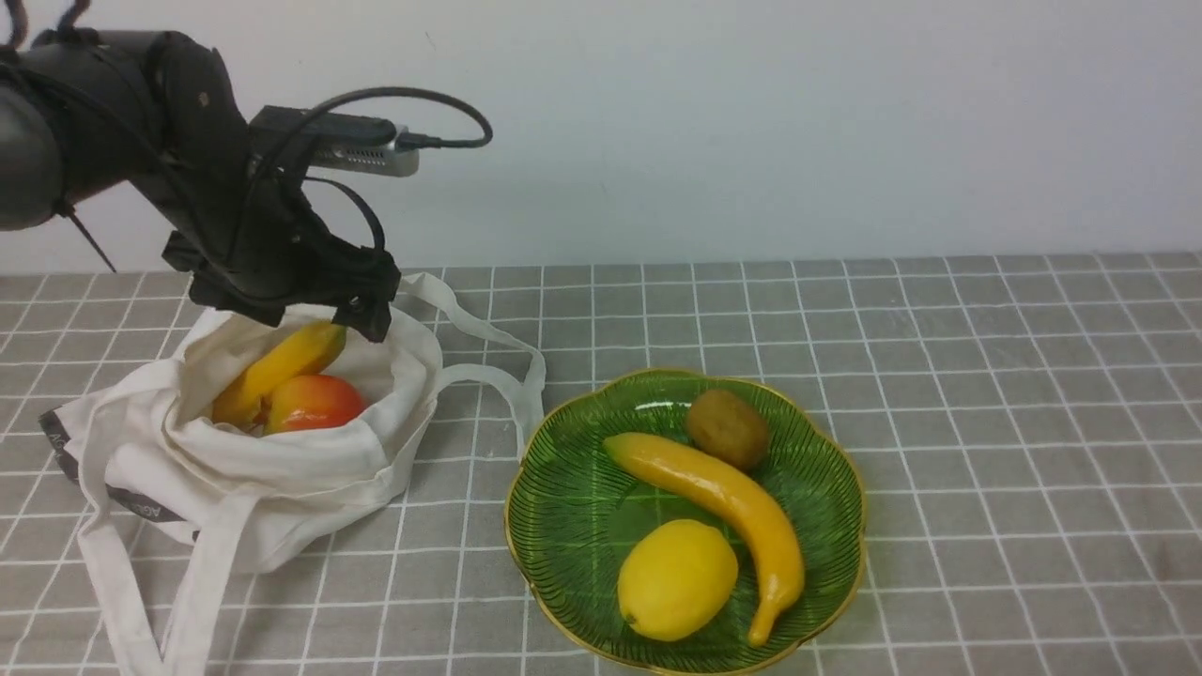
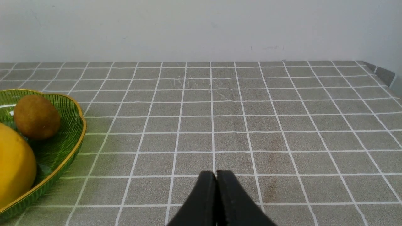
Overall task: Take the fruit out of the bag on the grey coffee tablecloth and place them on the plate.
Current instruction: 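Reach into the white bag and grasp the banana with the left gripper, then place the banana on the plate with the left gripper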
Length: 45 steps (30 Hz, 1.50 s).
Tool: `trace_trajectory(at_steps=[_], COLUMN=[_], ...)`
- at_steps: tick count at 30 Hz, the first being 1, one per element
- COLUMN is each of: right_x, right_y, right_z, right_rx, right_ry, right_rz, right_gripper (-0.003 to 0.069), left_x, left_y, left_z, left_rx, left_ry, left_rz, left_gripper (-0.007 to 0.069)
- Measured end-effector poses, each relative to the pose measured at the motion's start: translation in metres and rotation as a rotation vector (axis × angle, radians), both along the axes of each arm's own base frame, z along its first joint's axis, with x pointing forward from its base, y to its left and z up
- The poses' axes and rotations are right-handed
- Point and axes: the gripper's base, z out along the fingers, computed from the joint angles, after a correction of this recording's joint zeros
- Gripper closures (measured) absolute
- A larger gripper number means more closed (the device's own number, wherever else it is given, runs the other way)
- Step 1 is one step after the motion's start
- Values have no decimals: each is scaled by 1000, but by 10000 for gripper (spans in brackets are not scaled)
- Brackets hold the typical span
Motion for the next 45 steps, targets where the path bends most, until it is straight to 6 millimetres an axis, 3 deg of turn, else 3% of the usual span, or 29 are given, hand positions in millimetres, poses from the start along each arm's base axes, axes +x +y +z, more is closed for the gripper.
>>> trace_trajectory(at_steps=[6, 11, 15, 19, 21, 28, 29, 32, 36, 40, 45], right_x=[0, 0, 0, 0, 0, 0, 0, 0, 0, 0, 0], right_y=[0, 0, 0, 0, 0, 0, 0, 0, 0, 0, 0], right_z=[0, 0, 0, 0, 0, 0, 0, 0, 0, 0, 0], right_rx=[0, 0, 0, 0, 0, 0, 0, 0, 0, 0, 0], right_ry=[0, 0, 0, 0, 0, 0, 0, 0, 0, 0, 0], right_rz=[0, 0, 0, 0, 0, 0, 0, 0, 0, 0, 0], right_gripper=[675, 675, 675, 675, 675, 675, 675, 675, 675, 675, 675], left_x=[11, 18, 23, 21, 17, -15, -15, -34, -53, -67, -72], left_y=[1, 6, 9, 9, 8, 3, 3, 1, -3, -8, -11], left_z=[-22, -36, -40, -32, -22, 57, 57, 91, 120, 140, 146], left_rx=[37, 108, 146, 141, 114, -52, -55, -136, -247, -356, -392], left_ry=[3, -10, -32, -40, -44, -183, -181, -242, -300, -332, -343], left_rz=[-13, -22, -8, 4, 20, 75, 75, 88, 100, 106, 89], left_gripper=[-26, 116, 308, 309, 318, 361, 361, 364, 368, 368, 370])
